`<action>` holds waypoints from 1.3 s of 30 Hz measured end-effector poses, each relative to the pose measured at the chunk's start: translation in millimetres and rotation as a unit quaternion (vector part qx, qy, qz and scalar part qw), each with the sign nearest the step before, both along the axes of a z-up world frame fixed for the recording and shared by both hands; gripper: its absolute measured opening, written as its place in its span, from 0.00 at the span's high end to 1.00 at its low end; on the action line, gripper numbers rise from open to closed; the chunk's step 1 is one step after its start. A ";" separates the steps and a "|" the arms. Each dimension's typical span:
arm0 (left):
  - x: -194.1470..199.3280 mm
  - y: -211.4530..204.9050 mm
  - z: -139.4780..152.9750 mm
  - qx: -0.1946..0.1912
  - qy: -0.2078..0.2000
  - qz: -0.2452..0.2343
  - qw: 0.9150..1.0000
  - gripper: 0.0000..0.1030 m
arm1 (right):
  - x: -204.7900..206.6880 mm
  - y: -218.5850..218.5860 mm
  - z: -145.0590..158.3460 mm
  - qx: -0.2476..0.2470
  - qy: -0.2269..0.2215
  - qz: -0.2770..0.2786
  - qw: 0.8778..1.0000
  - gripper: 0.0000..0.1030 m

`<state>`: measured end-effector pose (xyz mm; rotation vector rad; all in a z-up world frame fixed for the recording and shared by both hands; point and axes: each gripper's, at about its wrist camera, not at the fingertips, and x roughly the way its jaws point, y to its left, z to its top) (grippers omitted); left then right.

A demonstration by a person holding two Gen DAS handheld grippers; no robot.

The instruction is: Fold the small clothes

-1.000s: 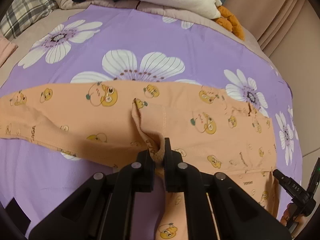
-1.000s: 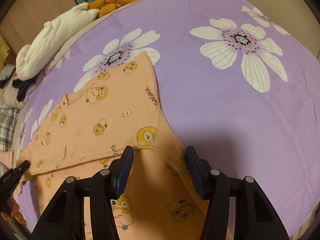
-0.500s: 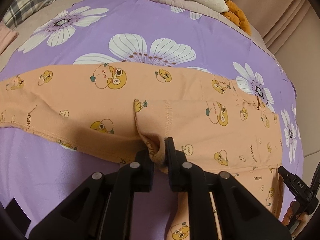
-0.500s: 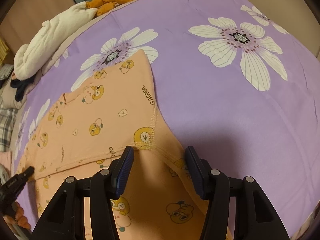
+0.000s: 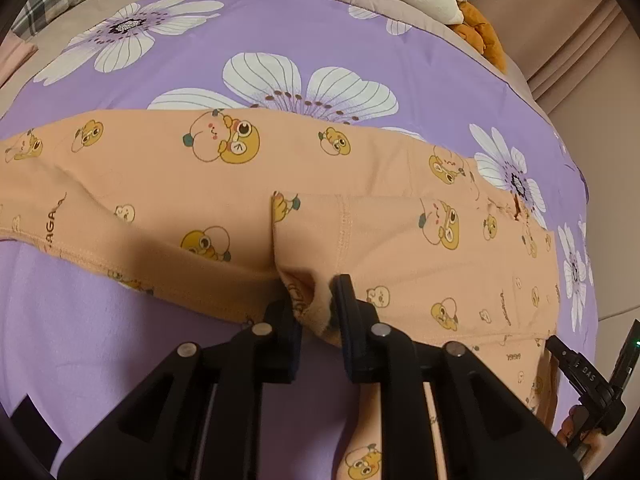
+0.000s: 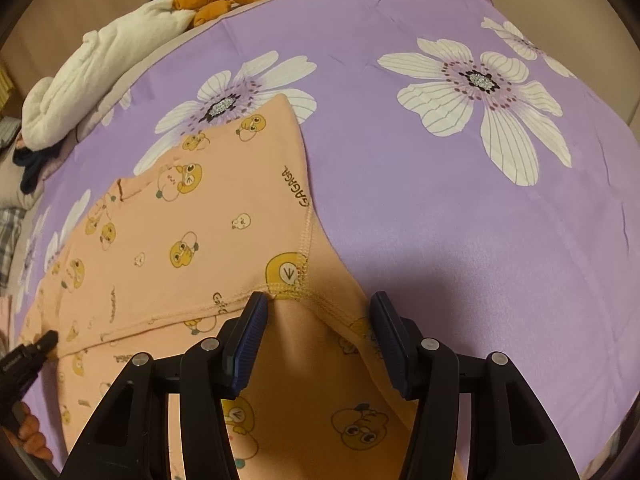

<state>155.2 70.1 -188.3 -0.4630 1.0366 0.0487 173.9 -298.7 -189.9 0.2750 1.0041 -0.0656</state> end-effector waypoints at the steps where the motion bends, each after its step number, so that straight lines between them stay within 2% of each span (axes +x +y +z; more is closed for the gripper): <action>1: -1.3 0.0 0.3 -0.002 0.000 -0.001 1.000 0.80 | 0.4 1.4 0.3 -0.006 0.002 0.001 1.000 0.46; 7: -9.4 2.2 10.4 -0.017 0.007 0.007 1.000 0.68 | -1.8 6.0 5.2 -0.019 0.002 -0.002 1.000 0.46; 10: -17.1 0.6 26.4 -0.004 -0.011 0.002 1.000 0.64 | -6.1 6.9 12.9 -0.026 -0.002 0.002 1.000 0.46; 11: -20.3 0.3 32.9 -0.002 -0.019 0.003 1.000 0.61 | -8.7 7.0 17.5 -0.031 -0.009 0.002 0.999 0.46; 13: -27.8 0.0 47.7 -0.002 -0.034 0.006 0.999 0.47 | -13.2 6.4 27.3 -0.036 -0.020 0.001 0.999 0.46; 16: -39.8 -2.9 72.5 -0.003 -0.063 0.005 0.998 0.36 | -22.5 5.3 47.7 -0.033 -0.046 -0.001 0.998 0.45; 18: -49.7 -7.4 91.8 0.001 -0.090 0.000 0.996 0.29 | -30.0 7.2 64.4 -0.033 -0.067 0.002 0.997 0.35; 25: -81.2 -20.7 143.3 -0.013 -0.167 -0.017 0.986 0.06 | -63.0 21.3 124.5 -0.019 -0.160 0.028 0.987 0.21; 28: -91.4 -22.7 157.2 -0.029 -0.180 -0.032 0.983 0.04 | -76.4 29.3 144.9 -0.020 -0.193 0.045 0.980 0.17; 30: -100.3 -21.4 166.6 -0.043 -0.194 -0.032 0.980 0.02 | -87.6 36.6 157.1 -0.035 -0.219 0.056 0.973 0.08; 32: -107.9 -19.8 174.8 -0.048 -0.205 -0.030 0.977 0.00 | -98.0 43.0 167.6 -0.045 -0.243 0.065 0.967 0.05; 36: -119.2 -20.4 184.4 -0.028 -0.216 -0.023 0.976 0.00 | -109.8 50.9 178.7 -0.057 -0.265 0.075 0.960 0.03; 39: -123.8 -19.3 180.4 -0.012 -0.211 -0.015 0.977 0.00 | -114.1 55.5 179.8 -0.074 -0.271 0.072 0.957 0.02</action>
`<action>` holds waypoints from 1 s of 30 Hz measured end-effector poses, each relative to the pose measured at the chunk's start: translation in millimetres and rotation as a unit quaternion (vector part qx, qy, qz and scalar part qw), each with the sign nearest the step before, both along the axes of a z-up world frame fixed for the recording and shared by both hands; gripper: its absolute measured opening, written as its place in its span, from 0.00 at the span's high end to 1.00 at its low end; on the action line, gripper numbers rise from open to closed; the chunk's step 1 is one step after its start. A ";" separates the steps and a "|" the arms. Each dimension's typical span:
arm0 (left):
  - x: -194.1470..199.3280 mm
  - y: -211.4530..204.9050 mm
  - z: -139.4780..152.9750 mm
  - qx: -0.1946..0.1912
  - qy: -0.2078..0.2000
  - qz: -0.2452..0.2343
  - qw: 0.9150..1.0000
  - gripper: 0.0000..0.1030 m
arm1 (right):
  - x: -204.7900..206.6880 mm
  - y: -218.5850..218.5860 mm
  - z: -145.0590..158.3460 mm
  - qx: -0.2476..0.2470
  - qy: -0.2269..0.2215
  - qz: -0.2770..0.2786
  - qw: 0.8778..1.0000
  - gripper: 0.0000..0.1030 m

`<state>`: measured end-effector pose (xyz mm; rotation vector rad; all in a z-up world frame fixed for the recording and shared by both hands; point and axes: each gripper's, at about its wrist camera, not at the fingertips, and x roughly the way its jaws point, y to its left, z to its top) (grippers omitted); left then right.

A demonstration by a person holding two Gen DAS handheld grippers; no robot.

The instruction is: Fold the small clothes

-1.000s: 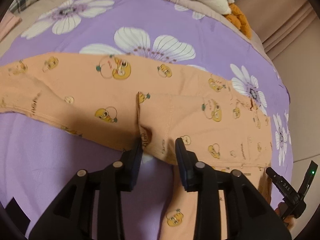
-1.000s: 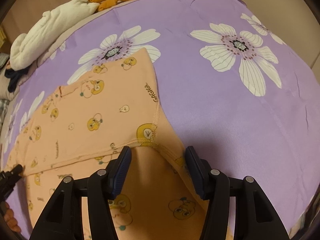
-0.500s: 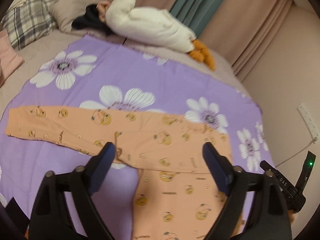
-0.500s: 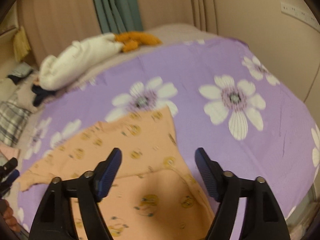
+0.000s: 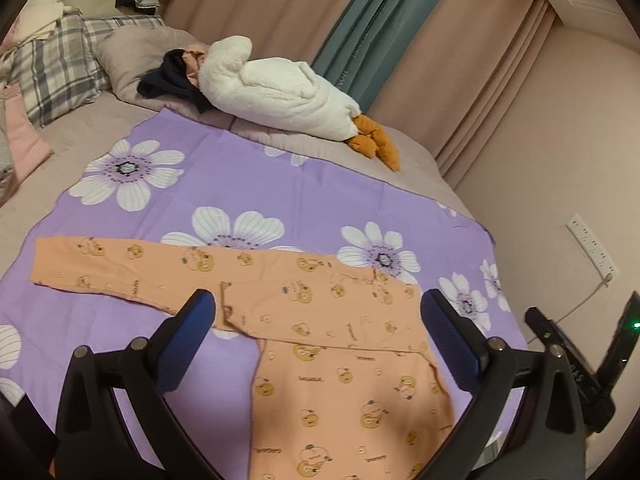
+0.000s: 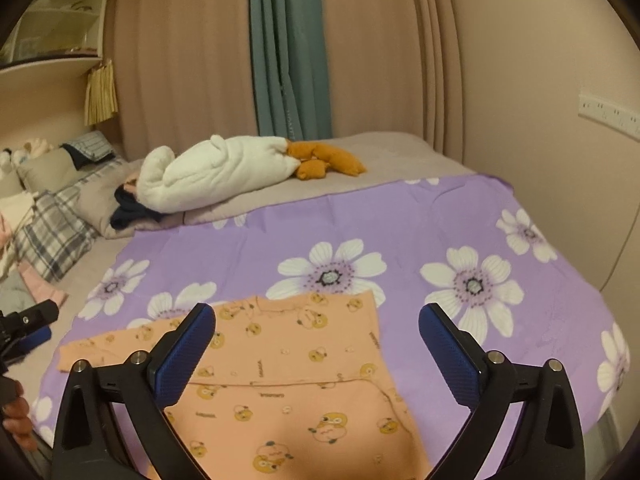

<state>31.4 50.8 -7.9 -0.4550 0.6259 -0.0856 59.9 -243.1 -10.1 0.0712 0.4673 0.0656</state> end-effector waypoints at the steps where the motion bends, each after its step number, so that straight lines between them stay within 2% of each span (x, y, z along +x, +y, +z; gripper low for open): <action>1: -0.3 0.9 -2.8 0.003 0.005 0.004 1.000 0.00 | -0.8 1.0 -0.6 -0.002 0.000 0.000 1.000 0.02; 7: 1.6 18.0 -27.8 0.005 0.045 0.039 0.998 0.00 | -2.6 6.6 -8.7 0.005 0.016 0.017 1.000 0.02; 11: 0.8 39.8 -42.2 0.002 0.066 0.082 0.994 0.00 | -4.9 11.2 -13.4 0.005 0.024 0.024 0.999 0.02; 21: 3.1 104.2 -83.5 -0.026 0.117 0.185 0.975 0.00 | -0.7 20.5 -27.7 0.016 0.056 0.036 0.998 0.02; 30: 2.8 148.2 -110.5 -0.041 0.143 0.247 0.958 0.01 | 9.0 30.3 -36.2 0.018 0.079 0.039 0.996 0.02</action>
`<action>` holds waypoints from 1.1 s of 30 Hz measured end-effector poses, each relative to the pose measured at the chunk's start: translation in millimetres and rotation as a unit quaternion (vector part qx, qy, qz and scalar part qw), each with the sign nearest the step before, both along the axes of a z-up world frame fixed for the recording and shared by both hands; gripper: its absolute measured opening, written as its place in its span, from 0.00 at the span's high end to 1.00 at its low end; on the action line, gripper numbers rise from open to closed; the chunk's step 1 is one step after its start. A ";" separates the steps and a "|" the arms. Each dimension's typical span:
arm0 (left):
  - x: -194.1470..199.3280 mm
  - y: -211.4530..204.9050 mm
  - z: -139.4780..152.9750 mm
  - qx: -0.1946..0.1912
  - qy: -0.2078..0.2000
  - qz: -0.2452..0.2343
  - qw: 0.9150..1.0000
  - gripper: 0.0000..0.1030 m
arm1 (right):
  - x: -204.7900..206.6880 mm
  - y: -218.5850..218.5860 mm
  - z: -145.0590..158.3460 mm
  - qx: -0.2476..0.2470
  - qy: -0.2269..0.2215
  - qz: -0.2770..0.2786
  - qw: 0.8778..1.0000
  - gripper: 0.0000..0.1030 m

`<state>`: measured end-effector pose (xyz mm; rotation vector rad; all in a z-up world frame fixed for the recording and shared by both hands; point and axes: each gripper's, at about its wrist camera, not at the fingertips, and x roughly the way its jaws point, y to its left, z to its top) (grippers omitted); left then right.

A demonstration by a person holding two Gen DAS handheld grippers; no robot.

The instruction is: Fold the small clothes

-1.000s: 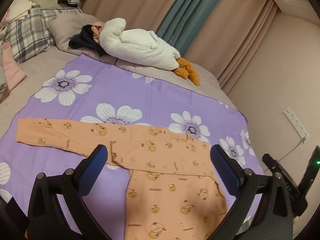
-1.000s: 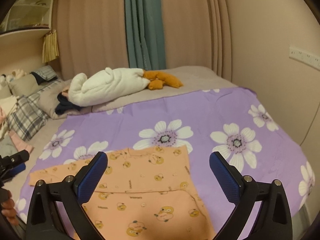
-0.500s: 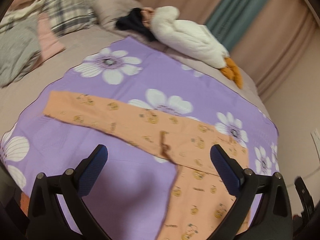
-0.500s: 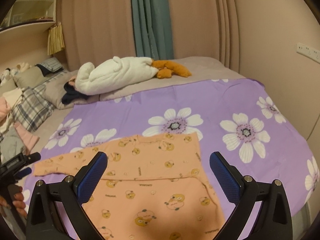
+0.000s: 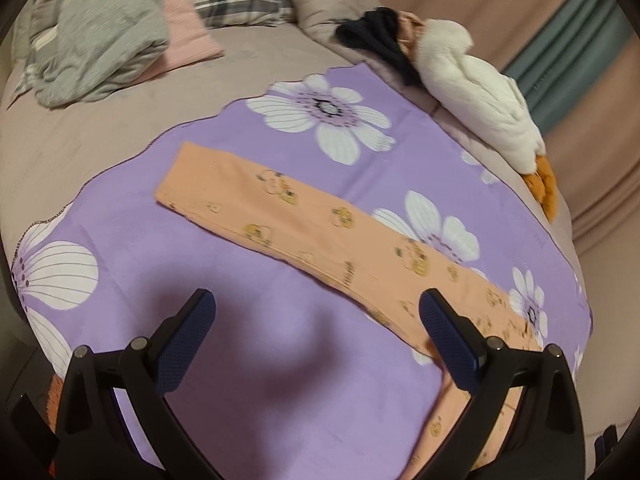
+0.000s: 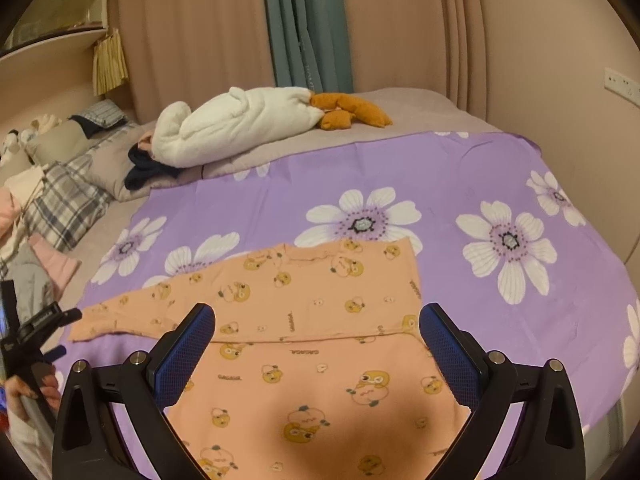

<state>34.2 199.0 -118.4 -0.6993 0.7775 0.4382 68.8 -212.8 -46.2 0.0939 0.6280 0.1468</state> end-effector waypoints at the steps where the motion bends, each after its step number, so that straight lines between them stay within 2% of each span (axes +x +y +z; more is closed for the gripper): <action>1: 0.4 4.6 -1.7 0.000 0.002 0.006 1.000 0.02 | 1.4 0.9 -1.1 0.001 0.003 0.001 1.000 0.02; 5: -2.4 28.4 -12.7 -0.008 0.006 0.043 0.999 0.04 | 5.1 5.8 -5.2 -0.001 0.012 0.005 1.000 0.02; 12: -7.9 63.4 -31.7 -0.029 0.025 0.093 0.995 0.19 | 12.5 12.3 -10.9 -0.004 0.023 0.006 1.000 0.02; 17: -6.4 78.3 -42.9 -0.046 0.028 0.107 0.993 0.29 | 16.6 15.8 -13.2 0.002 0.028 0.011 1.000 0.02; 22: -0.8 91.3 -57.0 -0.070 0.038 0.114 0.990 0.47 | 20.1 16.0 -16.6 0.016 0.035 0.016 0.999 0.02; 26: 3.4 98.0 -61.3 -0.071 0.030 0.120 0.990 0.53 | 22.7 15.1 -18.4 0.016 0.039 0.012 0.999 0.02; 29: 7.3 105.1 -64.1 -0.073 0.027 0.128 0.989 0.70 | 23.6 13.7 -20.0 0.020 0.042 0.009 0.999 0.02; 31: 9.5 109.2 -67.0 -0.075 0.025 0.132 0.988 0.87 | 23.6 14.0 -21.6 0.023 0.046 0.012 0.999 0.02; 33: 11.3 111.4 -69.2 -0.077 0.023 0.134 0.988 0.90 | 23.7 14.3 -22.9 0.024 0.048 0.014 0.998 0.02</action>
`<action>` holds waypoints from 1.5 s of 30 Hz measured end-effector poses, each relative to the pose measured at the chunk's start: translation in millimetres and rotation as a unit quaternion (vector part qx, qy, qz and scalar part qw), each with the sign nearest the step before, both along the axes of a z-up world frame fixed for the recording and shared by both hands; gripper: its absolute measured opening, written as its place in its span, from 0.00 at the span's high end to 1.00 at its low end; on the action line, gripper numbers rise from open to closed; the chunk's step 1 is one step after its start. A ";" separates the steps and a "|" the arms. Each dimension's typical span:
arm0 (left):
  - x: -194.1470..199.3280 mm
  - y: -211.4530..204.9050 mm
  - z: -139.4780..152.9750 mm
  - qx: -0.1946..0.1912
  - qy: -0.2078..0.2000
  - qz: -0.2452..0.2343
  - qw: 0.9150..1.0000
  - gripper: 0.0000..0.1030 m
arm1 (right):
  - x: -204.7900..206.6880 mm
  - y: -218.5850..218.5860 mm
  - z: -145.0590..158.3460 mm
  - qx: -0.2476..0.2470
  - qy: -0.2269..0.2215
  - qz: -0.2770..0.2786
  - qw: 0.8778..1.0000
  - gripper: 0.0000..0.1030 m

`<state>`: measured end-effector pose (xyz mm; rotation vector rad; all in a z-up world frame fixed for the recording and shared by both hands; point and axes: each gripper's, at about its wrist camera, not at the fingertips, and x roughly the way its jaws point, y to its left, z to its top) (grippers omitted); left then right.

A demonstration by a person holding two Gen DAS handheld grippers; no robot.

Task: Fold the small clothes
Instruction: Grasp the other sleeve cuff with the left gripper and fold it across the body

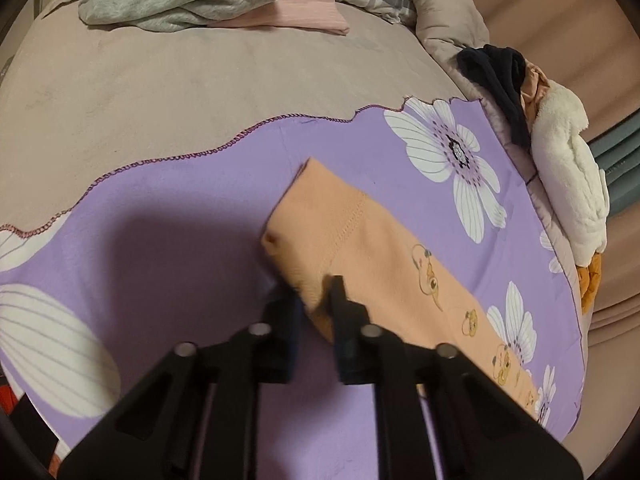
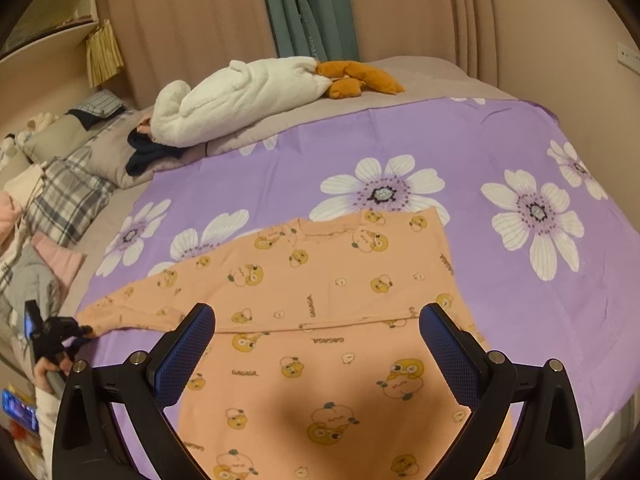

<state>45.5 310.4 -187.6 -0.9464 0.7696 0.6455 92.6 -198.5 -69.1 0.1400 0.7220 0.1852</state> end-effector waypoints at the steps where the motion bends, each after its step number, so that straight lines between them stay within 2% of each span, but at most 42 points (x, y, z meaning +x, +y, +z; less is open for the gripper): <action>1: 0.0 0.0 0.4 0.001 -0.002 0.001 1.000 0.91 | -0.1 0.2 -0.4 0.000 0.000 0.001 1.000 0.02; 7: -0.6 -3.5 9.0 0.010 -0.007 0.021 1.000 0.95 | -1.3 -2.5 -0.5 0.005 -0.001 -0.003 1.000 0.02; 11: 0.9 -12.1 27.9 0.029 -0.026 0.017 0.999 0.95 | -3.9 -9.3 -2.0 0.009 0.000 -0.006 1.000 0.02; 19: 13.3 -41.5 64.8 0.056 -0.068 -0.026 0.996 0.95 | -7.6 -23.4 -7.8 0.023 0.008 -0.024 0.999 0.02; 22: 18.3 -52.4 74.9 0.054 -0.082 -0.041 0.994 0.95 | -9.5 -26.6 -8.3 0.020 0.007 -0.028 0.999 0.02; 25: 28.3 -70.3 91.1 0.068 -0.091 -0.070 0.991 0.95 | -10.4 -29.8 -8.9 0.023 0.011 -0.029 0.999 0.02; 29: 38.8 -102.0 110.7 0.087 -0.111 -0.116 0.983 0.95 | -12.7 -39.8 -9.8 0.029 0.010 -0.049 0.998 0.02; 33: 57.3 -145.5 118.1 0.095 -0.118 -0.185 0.971 0.95 | -9.9 -45.7 -15.2 0.040 0.016 -0.052 0.998 0.02; 39: 78.2 -200.8 117.2 0.099 -0.118 -0.263 0.953 0.95 | -8.3 -49.7 -21.2 0.051 0.024 -0.048 0.997 0.02; 42: 86.1 -222.4 111.2 0.096 -0.110 -0.294 0.944 0.95 | -7.8 -55.6 -21.4 0.043 0.021 -0.064 0.997 0.02; 45: 89.6 -240.2 104.7 0.102 -0.100 -0.322 0.936 0.95 | -6.8 -63.2 -25.4 0.057 0.027 -0.073 0.995 0.02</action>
